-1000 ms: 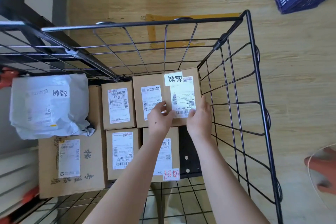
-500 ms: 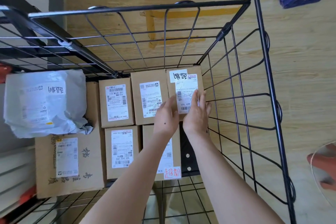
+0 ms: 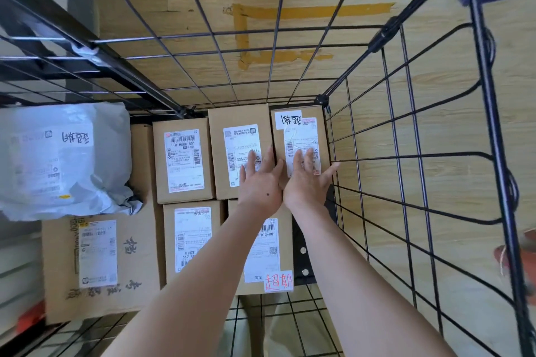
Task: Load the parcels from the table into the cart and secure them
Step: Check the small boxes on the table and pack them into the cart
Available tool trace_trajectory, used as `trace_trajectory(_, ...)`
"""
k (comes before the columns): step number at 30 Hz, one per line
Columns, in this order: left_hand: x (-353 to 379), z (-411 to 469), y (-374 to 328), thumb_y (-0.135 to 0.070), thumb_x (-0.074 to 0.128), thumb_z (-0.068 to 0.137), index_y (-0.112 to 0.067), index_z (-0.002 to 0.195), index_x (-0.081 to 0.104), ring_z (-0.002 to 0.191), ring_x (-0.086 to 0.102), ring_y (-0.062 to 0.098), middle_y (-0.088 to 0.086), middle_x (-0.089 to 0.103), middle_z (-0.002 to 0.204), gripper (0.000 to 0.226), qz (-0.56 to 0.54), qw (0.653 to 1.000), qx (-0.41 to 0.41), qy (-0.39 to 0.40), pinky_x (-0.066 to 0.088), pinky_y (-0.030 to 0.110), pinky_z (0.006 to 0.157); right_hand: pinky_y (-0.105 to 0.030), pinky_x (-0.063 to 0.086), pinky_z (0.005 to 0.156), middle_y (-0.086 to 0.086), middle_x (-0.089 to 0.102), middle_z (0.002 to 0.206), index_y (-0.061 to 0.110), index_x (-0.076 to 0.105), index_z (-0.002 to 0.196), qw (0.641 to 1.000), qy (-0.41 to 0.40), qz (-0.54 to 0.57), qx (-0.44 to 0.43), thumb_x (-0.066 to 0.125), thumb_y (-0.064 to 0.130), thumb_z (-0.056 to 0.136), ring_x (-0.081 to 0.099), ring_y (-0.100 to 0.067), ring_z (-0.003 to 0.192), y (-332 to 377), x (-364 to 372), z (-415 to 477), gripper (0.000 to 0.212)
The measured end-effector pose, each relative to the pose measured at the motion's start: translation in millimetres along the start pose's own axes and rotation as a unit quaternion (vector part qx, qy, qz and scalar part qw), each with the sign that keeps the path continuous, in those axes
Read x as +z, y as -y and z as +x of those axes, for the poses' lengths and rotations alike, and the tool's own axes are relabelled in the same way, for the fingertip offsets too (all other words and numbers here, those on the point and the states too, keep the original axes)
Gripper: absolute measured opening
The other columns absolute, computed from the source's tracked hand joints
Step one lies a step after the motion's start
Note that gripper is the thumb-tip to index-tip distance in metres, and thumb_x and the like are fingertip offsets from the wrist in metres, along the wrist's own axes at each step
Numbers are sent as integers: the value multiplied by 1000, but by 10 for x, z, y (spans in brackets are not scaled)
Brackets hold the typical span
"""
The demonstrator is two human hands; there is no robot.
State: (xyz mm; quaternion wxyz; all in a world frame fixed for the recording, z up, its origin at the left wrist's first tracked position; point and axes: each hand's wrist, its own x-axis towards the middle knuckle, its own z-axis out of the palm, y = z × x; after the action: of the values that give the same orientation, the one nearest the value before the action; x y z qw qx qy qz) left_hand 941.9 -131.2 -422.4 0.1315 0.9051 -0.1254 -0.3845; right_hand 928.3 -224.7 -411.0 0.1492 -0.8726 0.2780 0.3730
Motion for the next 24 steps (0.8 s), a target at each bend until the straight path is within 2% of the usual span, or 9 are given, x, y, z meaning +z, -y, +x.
trace_trajectory(2, 6, 29, 27, -32, 44, 97, -34, 152, 10, 145, -18, 35, -8, -18, 160, 65, 20, 1000, 1, 1, 4, 47, 120, -53, 1, 119, 9, -20, 160, 30, -10, 153, 1000, 4, -9, 10, 29, 8, 99, -31, -49, 137, 40, -26, -11, 70)
trace_trajectory(5, -18, 54, 48, -29, 40, 97, -33, 153, 7, 144, -21, 37, -2, -21, 159, 65, 34, 999, 3, 6, 1, 46, 121, -56, -1, 118, 11, -22, 159, 32, -10, 153, 1000, 8, -2, 17, 33, 10, 99, -31, -48, 137, 57, -39, -21, 72)
trace_trajectory(8, -102, 15, 55, -22, 39, 96, -32, 152, 18, 146, -16, 33, 0, -15, 161, 61, 6, 1000, 8, -6, 10, 45, 120, -59, 0, 117, 10, -23, 159, 35, -9, 153, 1000, 14, 1, 19, 41, 10, 98, -30, -47, 138, 48, -52, -28, 78)
trace_trajectory(11, -281, -111, 63, -12, 40, 95, -25, 148, 33, 148, 2, 29, 1, 5, 162, 55, -62, 997, 3, -41, 22, 39, 117, -64, 1, 115, 9, -22, 159, 37, -1, 153, 999, 27, 9, 17, 43, 7, 97, -28, -46, 139, 48, -126, -89, 78)
trace_trajectory(13, -419, -222, 83, -12, 45, 94, -21, 140, 46, 142, 22, 29, 7, 29, 155, 48, -90, 993, -8, -74, 36, 37, 107, -62, 3, 116, 8, -17, 161, 37, 6, 153, 1000, 16, 25, 8, 41, 2, 95, -24, -46, 141, 27, -202, -192, 76)
trace_trajectory(14, -485, -277, 95, -14, 47, 93, -20, 134, 53, 135, 33, 28, 7, 41, 146, 42, -103, 990, -13, -93, 42, 36, 98, -59, 6, 117, 6, -12, 162, 36, 11, 153, 999, 4, 36, -1, 40, 1, 94, -18, -46, 143, 10, -231, -252, 74)
trace_trajectory(16, -633, -411, 102, -16, 50, 93, -17, 121, 62, 118, 49, 25, 5, 55, 126, 31, -122, 985, -17, -125, 47, 33, 84, -47, 20, 117, 0, 8, 162, 32, 22, 152, 997, -38, 61, -37, 41, 3, 93, 6, -44, 144, -17, -277, -381, 68)
trace_trajectory(19, -865, -661, 68, -17, 52, 89, -15, 101, 66, 92, 61, 23, 3, 64, 101, 18, -138, 978, -26, -156, 50, 31, 72, -36, 38, 105, -6, 48, 143, 19, 48, 141, 972, -113, 167, -116, 46, 2, 92, 41, -35, 130, -10, -396, -631, 52)
trace_trajectory(24, -1332, -1234, -110, -20, 51, 88, -18, 86, 62, 77, 59, 22, -1, 63, 84, 11, -159, 966, -37, -199, 43, 27, 57, -37, 47, 95, -6, 61, 120, 15, 65, 119, 943, -144, 247, -172, 54, 7, 92, 54, -29, 113, 6, -882, -1286, 31)
